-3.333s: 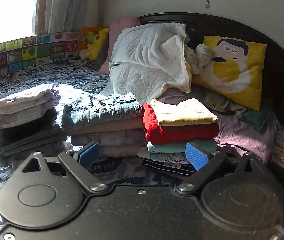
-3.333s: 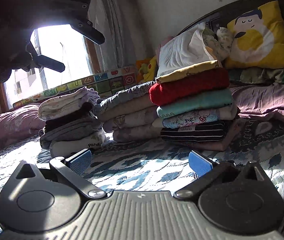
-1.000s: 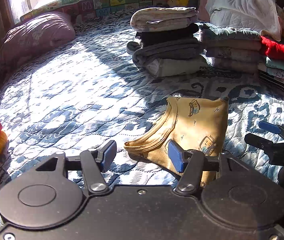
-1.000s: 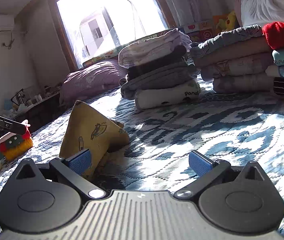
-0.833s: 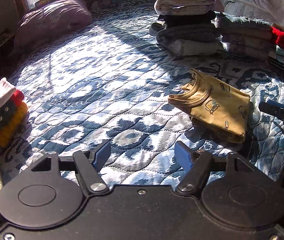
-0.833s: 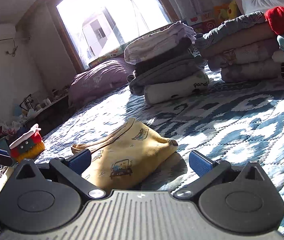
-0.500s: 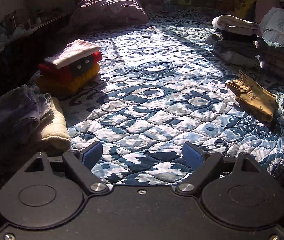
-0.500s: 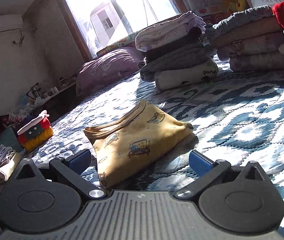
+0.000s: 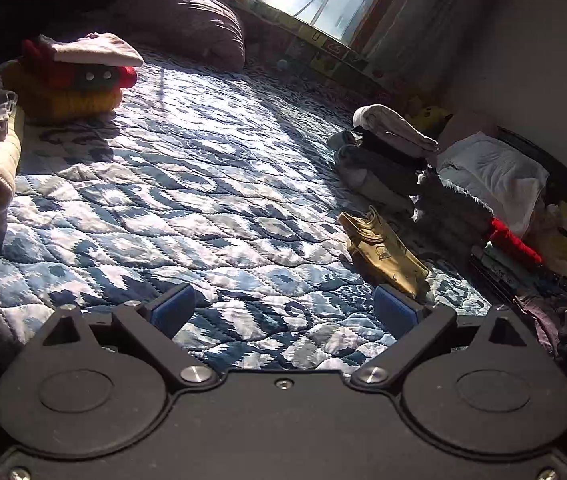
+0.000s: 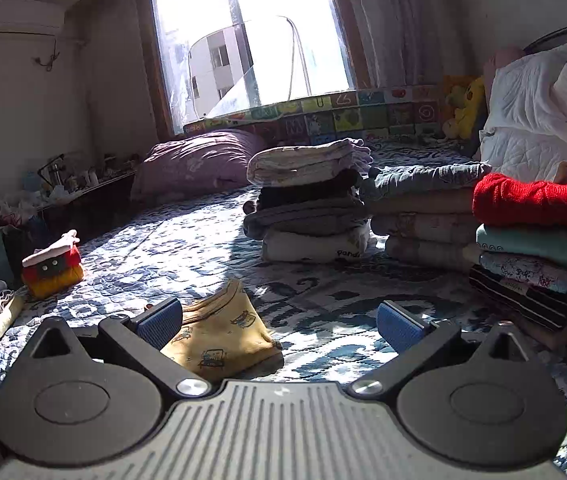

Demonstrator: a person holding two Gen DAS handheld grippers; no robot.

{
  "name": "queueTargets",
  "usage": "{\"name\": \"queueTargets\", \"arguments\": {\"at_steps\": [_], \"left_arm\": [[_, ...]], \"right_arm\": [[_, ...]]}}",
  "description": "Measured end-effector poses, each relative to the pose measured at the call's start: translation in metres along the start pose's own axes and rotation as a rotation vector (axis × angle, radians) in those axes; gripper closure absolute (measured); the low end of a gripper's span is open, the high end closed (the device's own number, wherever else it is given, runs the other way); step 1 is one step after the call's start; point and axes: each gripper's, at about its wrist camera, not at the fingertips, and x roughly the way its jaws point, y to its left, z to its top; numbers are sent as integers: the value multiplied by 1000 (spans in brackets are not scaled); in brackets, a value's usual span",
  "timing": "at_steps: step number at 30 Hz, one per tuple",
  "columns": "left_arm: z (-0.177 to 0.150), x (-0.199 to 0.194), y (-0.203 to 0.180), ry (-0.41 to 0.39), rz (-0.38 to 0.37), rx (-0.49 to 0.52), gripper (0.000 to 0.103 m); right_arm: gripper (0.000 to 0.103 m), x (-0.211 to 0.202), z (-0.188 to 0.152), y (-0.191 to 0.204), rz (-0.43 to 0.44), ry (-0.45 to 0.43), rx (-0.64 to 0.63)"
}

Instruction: Fold clothes

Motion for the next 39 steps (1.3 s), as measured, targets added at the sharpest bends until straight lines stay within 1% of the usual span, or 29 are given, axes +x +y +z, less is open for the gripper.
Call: {"name": "queueTargets", "arguments": {"at_steps": [3,6,8,9,11,13,15,16,17,18,19,20,22,25,29,30,31,32,33,34,36,37,38,39], "left_arm": [[6,39,-17,-6,-33,-27,6],[12,79,-33,-12,-66,-54,6],[15,107,-42,-3,-83,-80,6],[15,121,-45,8,-89,-97,6],[13,144,-52,27,-94,-115,6],[9,172,-59,65,-108,-120,6],[3,195,-66,112,-122,-124,6],[0,207,-69,136,-129,-125,6],[-3,216,-72,157,-139,-123,6],[-5,225,-75,172,-148,-123,6],[-9,236,-78,187,-166,-131,7],[-10,243,-78,193,-175,-146,6],[-13,257,-77,203,-192,-174,7],[-17,275,-71,200,-227,-236,7],[-10,288,-69,184,-271,-252,7],[-9,292,-69,184,-282,-255,10],[-7,296,-69,183,-293,-257,13],[-6,300,-69,182,-303,-259,21],[-6,305,-69,188,-298,-258,31],[-7,307,-67,188,-294,-256,37],[-6,311,-66,197,-293,-246,58],[-5,312,-65,202,-289,-245,64],[-3,313,-62,206,-293,-248,78],[0,314,-59,209,-296,-251,83]], "right_arm": [[1,-17,23,-27,-89,58,-172],[1,-20,29,-47,-154,156,-327],[1,-11,26,-53,-154,219,-352],[1,-3,23,-53,-137,236,-347],[1,18,13,-46,-102,241,-334],[1,51,-4,-23,-56,247,-284],[1,87,-17,-11,4,266,-200],[4,105,-24,-5,34,275,-158],[11,124,-30,0,63,285,-116],[16,143,-34,6,87,299,-74],[24,163,-39,12,108,313,-33],[29,182,-44,15,119,326,9],[30,214,-54,18,137,348,96],[29,242,-63,18,166,353,199],[29,265,-69,14,215,326,282],[29,267,-69,16,238,325,292],[31,270,-69,18,260,325,300],[38,272,-70,23,280,333,294],[42,273,-70,28,296,342,286],[51,274,-71,33,313,349,281],[51,274,-67,41,343,352,291],[53,273,-66,44,350,349,291],[55,271,-65,48,353,346,291],[58,270,-63,52,357,342,297]]}}
